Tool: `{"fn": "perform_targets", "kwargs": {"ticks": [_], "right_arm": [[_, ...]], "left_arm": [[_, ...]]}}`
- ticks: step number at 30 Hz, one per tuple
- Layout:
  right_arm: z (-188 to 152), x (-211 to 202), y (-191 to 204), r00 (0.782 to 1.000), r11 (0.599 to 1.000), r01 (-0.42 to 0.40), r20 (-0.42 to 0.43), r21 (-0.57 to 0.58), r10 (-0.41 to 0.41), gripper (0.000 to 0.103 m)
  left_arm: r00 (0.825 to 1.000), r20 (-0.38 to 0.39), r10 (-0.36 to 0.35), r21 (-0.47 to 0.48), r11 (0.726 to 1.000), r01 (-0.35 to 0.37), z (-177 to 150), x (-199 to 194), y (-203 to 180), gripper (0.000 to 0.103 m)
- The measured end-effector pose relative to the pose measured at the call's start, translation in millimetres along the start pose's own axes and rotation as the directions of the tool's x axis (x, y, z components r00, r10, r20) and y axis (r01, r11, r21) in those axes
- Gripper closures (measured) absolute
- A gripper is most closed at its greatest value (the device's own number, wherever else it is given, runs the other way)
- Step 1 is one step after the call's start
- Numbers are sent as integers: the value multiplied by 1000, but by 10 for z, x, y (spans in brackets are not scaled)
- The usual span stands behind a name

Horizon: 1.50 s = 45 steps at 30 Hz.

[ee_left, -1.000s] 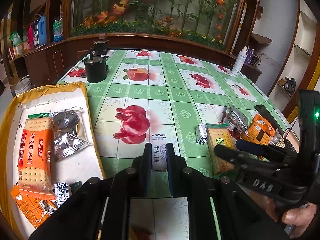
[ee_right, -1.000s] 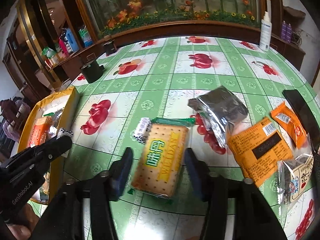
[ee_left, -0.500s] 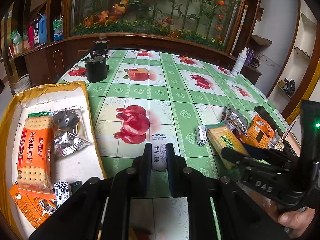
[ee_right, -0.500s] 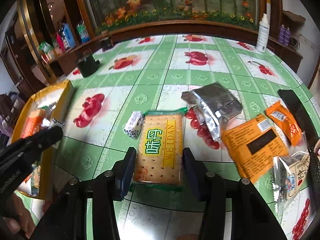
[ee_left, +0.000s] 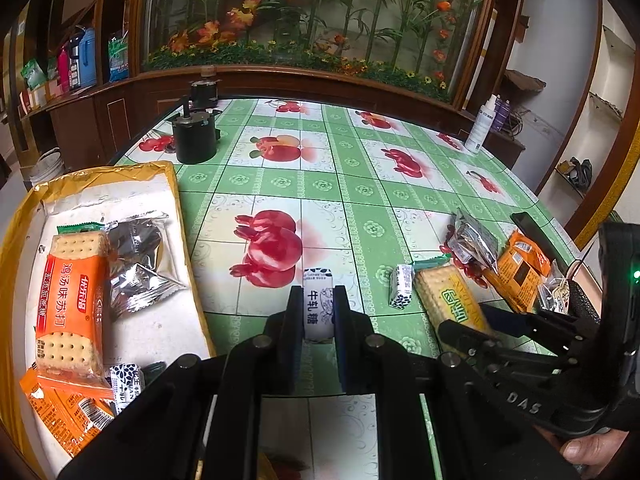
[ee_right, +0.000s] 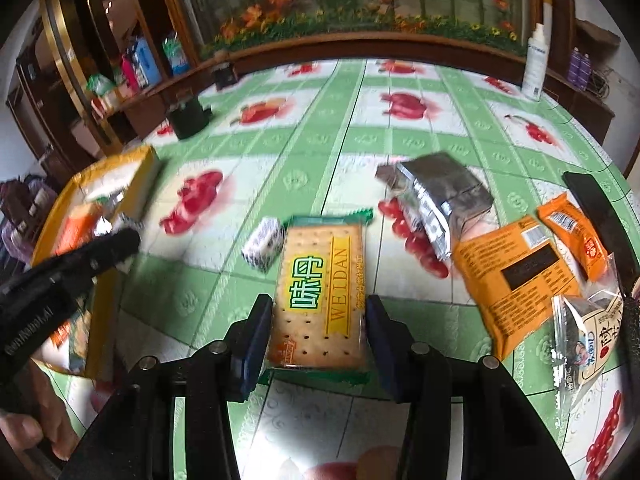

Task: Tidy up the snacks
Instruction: 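Grasp the small white milk candy with left while right grasps yellow WEIDAN cracker pack, then carry the milk candy with left while right carries WEIDAN pack over tray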

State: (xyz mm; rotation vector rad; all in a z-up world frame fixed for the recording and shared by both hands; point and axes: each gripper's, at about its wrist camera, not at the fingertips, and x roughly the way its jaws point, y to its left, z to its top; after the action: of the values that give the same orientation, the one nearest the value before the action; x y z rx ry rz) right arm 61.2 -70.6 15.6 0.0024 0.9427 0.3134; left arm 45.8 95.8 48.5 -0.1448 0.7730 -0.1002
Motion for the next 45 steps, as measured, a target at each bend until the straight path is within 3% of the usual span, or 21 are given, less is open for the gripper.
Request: {"fn": "perform_targets", "kwargs": {"ticks": [8,11,17,26,39,45], "right_arm": [[51,103,76,999,998,52,7,-34,-51,44],[43,155,69,998,997,67,1,-44,-67,52],[51,-76,-38,995,999,50,87,14,-51,53],[60,-355,72,974,998,-57,222,6,54,53],[47,-340,612,964,981,-161,198,-105,179,53],[245,-284,896,952,962,-246,155,-116,262,52]], "left_arm": [[1000,-2,-3,2,1000,3,-4,2,-10,90],[1000,0,-3,2,1000,3,-3,1,-7,90],[1000,9,-6,-9,1000,6,4,-19,23,90],[999,45,6,-30,1000,-4,82,-109,118,90],[988,133,74,-164,985,-52,253,-405,704,90],[978,126,166,-236,963,-133,264,-492,1136,90]]}}
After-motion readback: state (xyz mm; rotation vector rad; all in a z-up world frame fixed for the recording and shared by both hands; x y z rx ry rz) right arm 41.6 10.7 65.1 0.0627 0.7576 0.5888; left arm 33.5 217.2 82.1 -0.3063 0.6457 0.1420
